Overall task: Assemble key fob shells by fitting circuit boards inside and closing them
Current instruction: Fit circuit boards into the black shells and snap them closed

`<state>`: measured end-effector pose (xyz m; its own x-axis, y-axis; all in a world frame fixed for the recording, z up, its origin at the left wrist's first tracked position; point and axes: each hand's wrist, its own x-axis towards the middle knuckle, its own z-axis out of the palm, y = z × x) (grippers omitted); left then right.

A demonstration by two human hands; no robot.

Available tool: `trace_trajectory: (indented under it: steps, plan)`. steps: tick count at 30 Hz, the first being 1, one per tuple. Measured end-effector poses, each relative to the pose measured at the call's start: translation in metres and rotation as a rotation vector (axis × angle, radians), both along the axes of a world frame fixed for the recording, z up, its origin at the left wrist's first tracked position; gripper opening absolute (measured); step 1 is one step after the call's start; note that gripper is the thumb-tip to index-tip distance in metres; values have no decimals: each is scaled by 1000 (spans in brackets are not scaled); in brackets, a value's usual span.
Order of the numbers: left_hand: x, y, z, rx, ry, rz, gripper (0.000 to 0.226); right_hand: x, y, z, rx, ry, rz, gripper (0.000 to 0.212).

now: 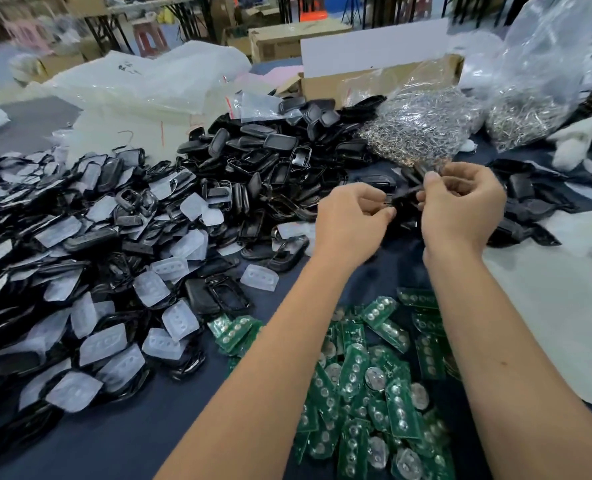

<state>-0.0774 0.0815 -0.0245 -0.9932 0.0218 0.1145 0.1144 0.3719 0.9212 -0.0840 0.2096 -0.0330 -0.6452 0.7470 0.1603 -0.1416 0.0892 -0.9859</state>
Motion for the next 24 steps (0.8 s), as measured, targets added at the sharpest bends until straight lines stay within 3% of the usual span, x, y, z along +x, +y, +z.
trace_trajectory:
  steps: [2, 4, 8, 11, 17, 24]
  plan:
    - [-1, -4, 4, -149, 117, 27, 12, -1, 4, -1, 63, -38, 0, 12]
    - [-6, -14, 11, -278, 211, 84, 9, 2, 2, 5, 171, -35, 176, 10]
    - [-31, -48, 25, -661, 348, 267, 17, 19, -20, 17, 553, -183, 988, 12]
    - [-50, -76, 26, -902, 240, 386, 22, 26, -34, 24, 847, -449, 1386, 15]
    - [-64, -92, 17, -962, 85, 418, 24, 42, -56, 32, 1055, -530, 1611, 26]
    - [-60, -89, 11, -1053, 57, 369, 20, 42, -48, 37, 922, -517, 1675, 15]
